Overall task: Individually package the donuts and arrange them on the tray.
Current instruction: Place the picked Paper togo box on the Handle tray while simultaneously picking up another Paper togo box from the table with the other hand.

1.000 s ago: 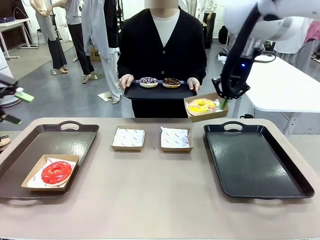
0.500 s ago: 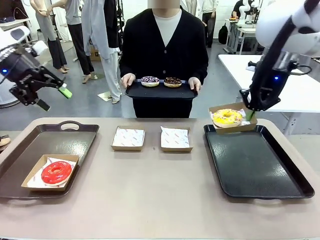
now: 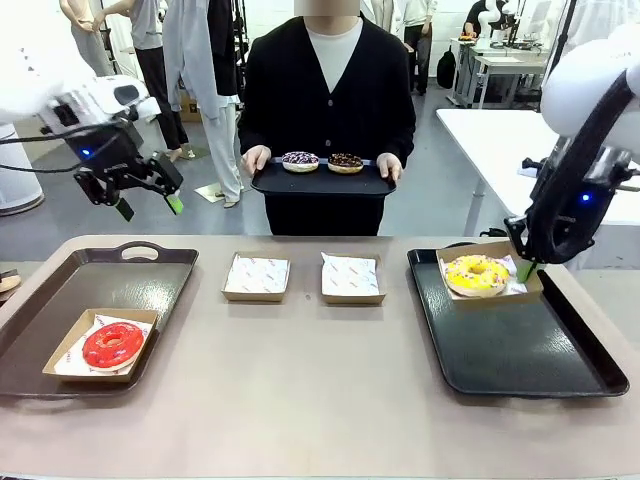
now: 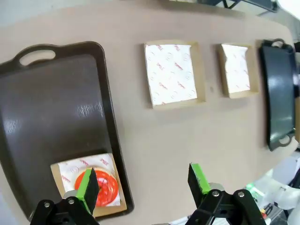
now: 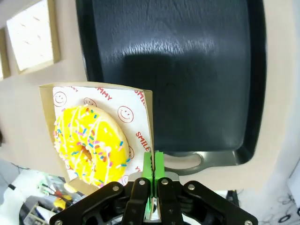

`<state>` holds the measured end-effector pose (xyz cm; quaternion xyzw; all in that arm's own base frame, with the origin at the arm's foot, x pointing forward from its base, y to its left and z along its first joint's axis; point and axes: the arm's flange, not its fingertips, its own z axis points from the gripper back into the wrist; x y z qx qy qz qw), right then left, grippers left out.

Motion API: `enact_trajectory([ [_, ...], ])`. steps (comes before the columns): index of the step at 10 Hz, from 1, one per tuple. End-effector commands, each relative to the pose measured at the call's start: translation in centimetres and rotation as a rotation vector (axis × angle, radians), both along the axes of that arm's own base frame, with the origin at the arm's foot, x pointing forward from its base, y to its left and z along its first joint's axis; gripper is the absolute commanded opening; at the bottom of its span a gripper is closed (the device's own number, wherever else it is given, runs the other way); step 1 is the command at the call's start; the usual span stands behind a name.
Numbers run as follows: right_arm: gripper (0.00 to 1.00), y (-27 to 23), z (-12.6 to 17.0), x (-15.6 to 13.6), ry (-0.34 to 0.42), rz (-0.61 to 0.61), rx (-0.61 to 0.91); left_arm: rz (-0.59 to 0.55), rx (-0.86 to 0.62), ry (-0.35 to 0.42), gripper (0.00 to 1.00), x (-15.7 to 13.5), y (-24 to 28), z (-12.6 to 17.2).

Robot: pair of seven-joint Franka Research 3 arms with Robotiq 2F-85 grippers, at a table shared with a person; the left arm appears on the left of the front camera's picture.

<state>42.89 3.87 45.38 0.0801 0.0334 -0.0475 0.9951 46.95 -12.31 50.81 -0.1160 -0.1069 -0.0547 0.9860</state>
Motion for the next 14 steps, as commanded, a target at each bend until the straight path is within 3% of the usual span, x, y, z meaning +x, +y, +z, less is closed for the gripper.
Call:
enact_trajectory([
  [1,0.02,-0.4,-1.4,0.0,-0.003,0.016,-0.017,0.033,0.061,-0.021,1.00,2.2,-1.4,-1.1],
  [4,0.02,-0.2,-3.5,0.5,0.053,0.038,-0.037,0.018,0.151,-0.016,1.00,3.4,-2.8,-4.6],
  [8,0.02,-0.1,-2.3,-0.1,0.036,-0.001,-0.007,-0.066,0.269,0.032,1.00,2.0,-6.6,-7.6],
  [14,0.02,-0.1,-2.3,-0.1,0.036,-0.001,-0.007,-0.136,0.248,0.091,1.00,2.5,-11.0,-11.3],
])
